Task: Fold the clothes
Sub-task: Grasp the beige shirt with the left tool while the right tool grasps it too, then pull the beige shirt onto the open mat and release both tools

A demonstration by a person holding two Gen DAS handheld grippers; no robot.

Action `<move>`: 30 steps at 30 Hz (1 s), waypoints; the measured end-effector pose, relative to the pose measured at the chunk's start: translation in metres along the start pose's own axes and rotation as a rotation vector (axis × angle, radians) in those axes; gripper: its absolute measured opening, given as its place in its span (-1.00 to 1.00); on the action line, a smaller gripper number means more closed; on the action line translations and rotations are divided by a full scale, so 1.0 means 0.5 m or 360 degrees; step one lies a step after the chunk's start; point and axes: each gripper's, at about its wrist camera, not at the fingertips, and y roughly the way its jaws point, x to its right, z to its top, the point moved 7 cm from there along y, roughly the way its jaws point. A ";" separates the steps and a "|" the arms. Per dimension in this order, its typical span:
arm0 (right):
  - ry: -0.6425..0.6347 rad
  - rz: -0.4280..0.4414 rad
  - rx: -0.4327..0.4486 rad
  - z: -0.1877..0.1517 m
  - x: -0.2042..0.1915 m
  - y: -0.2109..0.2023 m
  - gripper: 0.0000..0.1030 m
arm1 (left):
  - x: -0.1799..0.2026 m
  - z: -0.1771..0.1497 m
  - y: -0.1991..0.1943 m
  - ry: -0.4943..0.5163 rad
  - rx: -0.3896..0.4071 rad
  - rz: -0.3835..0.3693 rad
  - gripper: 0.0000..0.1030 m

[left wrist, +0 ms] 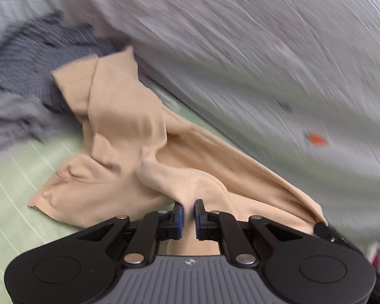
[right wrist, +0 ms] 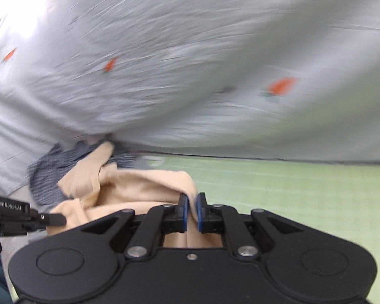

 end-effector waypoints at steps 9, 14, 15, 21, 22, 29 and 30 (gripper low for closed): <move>0.0259 -0.0608 -0.0183 -0.190 0.382 -0.334 -0.89 | 0.248 -0.376 0.041 0.0358 -0.0483 -0.0190 -0.81; 0.0297 -0.0575 -0.0267 -0.250 0.417 -0.381 -0.88 | 0.263 -0.452 0.019 0.0379 -0.0489 -0.0074 -0.80; 0.0286 -0.0559 -0.0279 -0.254 0.419 -0.380 -0.87 | 0.258 -0.457 0.014 0.0355 -0.0479 -0.0058 -0.80; 0.0225 -0.0474 -0.0281 -0.237 0.408 -0.370 -0.81 | 0.209 -0.441 -0.023 0.0275 -0.0353 0.0110 -0.83; 0.0222 -0.0466 -0.0287 -0.236 0.407 -0.364 -0.79 | 0.196 -0.439 -0.027 0.0274 -0.0331 0.0157 -0.87; 0.0234 -0.0496 -0.0276 -0.231 0.394 -0.350 -0.19 | 0.081 -0.375 -0.063 0.0268 -0.0139 0.0453 -0.94; 0.0231 -0.0524 -0.0271 -0.229 0.393 -0.348 -0.11 | 0.075 -0.367 -0.067 0.0239 -0.0139 0.0438 -0.87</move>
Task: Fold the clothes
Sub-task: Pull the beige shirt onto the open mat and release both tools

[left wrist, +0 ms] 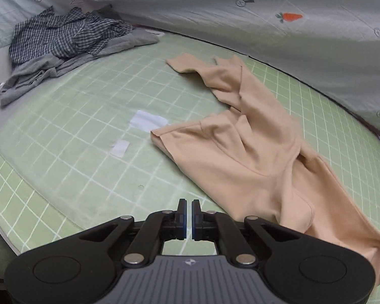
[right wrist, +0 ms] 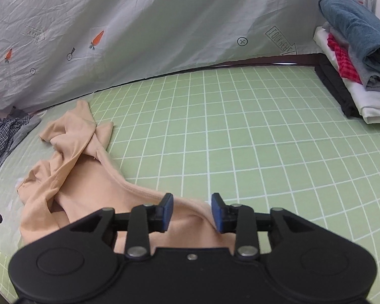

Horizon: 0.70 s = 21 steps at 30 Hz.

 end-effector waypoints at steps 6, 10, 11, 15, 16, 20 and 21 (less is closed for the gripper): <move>-0.0028 -0.0208 0.0075 0.025 -0.014 0.006 0.88 | 0.036 0.039 0.013 0.0051 -0.0018 -0.0116 -0.03; -0.0061 -0.0273 0.0088 0.043 -0.023 0.017 0.92 | 0.100 0.062 0.032 0.0183 -0.0003 -0.0215 0.42; -0.0056 -0.0256 0.0086 0.047 -0.026 0.023 0.92 | 0.115 0.066 0.038 0.0220 -0.0008 -0.0243 0.42; -0.0047 -0.0175 0.0036 0.067 -0.054 0.064 0.92 | 0.175 0.075 0.074 0.0361 -0.0060 -0.0309 0.43; -0.0045 -0.0154 0.0018 0.073 -0.062 0.080 0.92 | 0.187 0.077 0.085 0.0392 -0.0078 -0.0321 0.42; -0.0058 -0.0065 -0.0063 0.097 -0.097 0.146 0.92 | 0.234 0.081 0.131 0.0510 -0.0154 -0.0362 0.42; -0.0068 -0.0044 -0.0085 0.103 -0.109 0.163 0.92 | 0.245 0.080 0.142 0.0535 -0.0174 -0.0371 0.43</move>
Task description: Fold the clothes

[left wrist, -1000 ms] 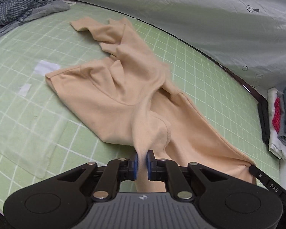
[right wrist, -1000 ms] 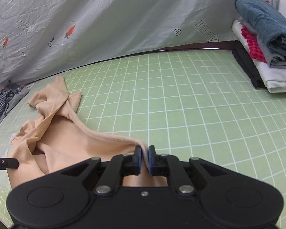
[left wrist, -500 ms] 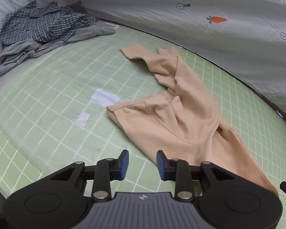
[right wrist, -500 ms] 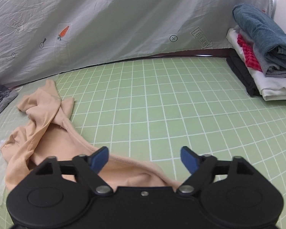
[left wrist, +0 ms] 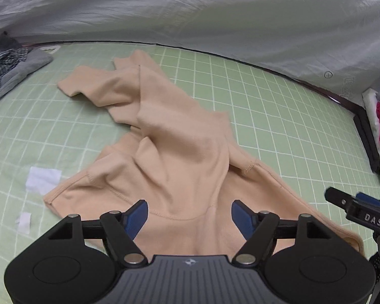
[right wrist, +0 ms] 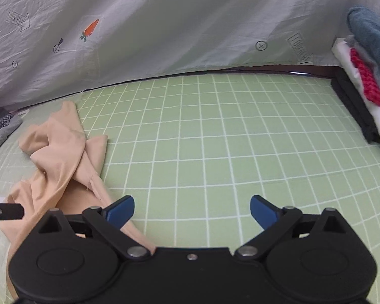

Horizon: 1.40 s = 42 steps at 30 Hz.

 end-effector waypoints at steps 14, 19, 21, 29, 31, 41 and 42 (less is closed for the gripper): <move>-0.0232 0.0271 -0.0273 0.043 -0.166 0.151 0.91 | -0.026 0.022 0.104 -0.0095 -0.0150 0.0123 0.30; -0.0388 0.0312 -0.0291 0.051 -0.211 0.181 0.56 | -0.042 0.029 0.105 -0.0137 -0.0128 0.0122 0.08; -0.0447 0.0312 -0.0291 0.052 -0.221 0.188 0.42 | -0.043 0.030 0.105 -0.0137 -0.0123 0.0117 -0.07; -0.0502 0.0364 -0.0300 0.042 -0.243 0.199 0.18 | -0.034 0.029 0.112 -0.0119 -0.0138 0.0097 -0.13; -0.0506 0.0376 -0.0295 0.042 -0.246 0.198 -0.04 | -0.032 0.030 0.114 -0.0108 -0.0138 0.0094 -0.20; -0.0406 0.0458 -0.0200 0.053 -0.238 0.172 -0.79 | -0.052 0.045 0.103 -0.0205 -0.0084 0.0024 -0.78; -0.0385 0.0455 -0.0182 0.057 -0.231 0.168 -0.80 | -0.053 0.048 0.099 -0.0202 -0.0073 0.0018 -0.79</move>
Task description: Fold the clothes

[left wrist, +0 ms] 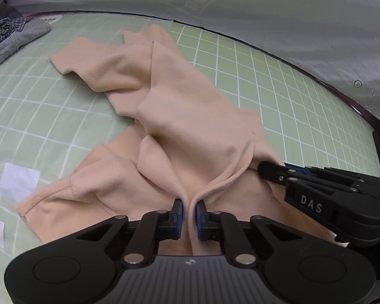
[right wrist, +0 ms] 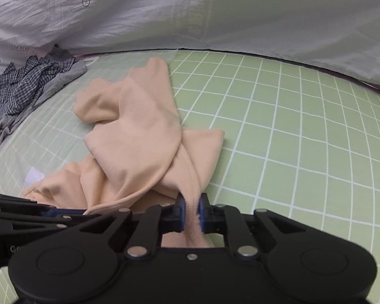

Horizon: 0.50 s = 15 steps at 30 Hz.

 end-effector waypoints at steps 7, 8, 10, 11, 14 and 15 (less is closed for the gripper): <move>0.0192 -0.0164 0.0206 0.007 0.082 -0.060 -0.84 | 0.007 0.040 -0.063 0.0047 0.0189 0.0023 -0.82; 0.0220 -0.0204 0.0244 0.009 0.100 -0.072 -0.84 | 0.006 0.050 -0.074 0.0054 0.0230 0.0041 -0.83; 0.0324 -0.0287 0.0331 0.015 0.151 -0.109 -0.85 | 0.001 0.069 -0.097 0.0047 0.0307 0.0063 -0.83; 0.0383 -0.0327 0.0376 0.018 0.177 -0.129 -0.86 | -0.002 0.081 -0.111 0.0037 0.0353 0.0070 -0.83; 0.0531 -0.0476 0.0516 0.021 0.255 -0.199 -0.86 | -0.011 0.120 -0.143 0.0017 0.0467 0.0084 -0.84; 0.0576 -0.0517 0.0565 0.021 0.278 -0.224 -0.86 | -0.013 0.134 -0.152 0.0006 0.0506 0.0074 -0.84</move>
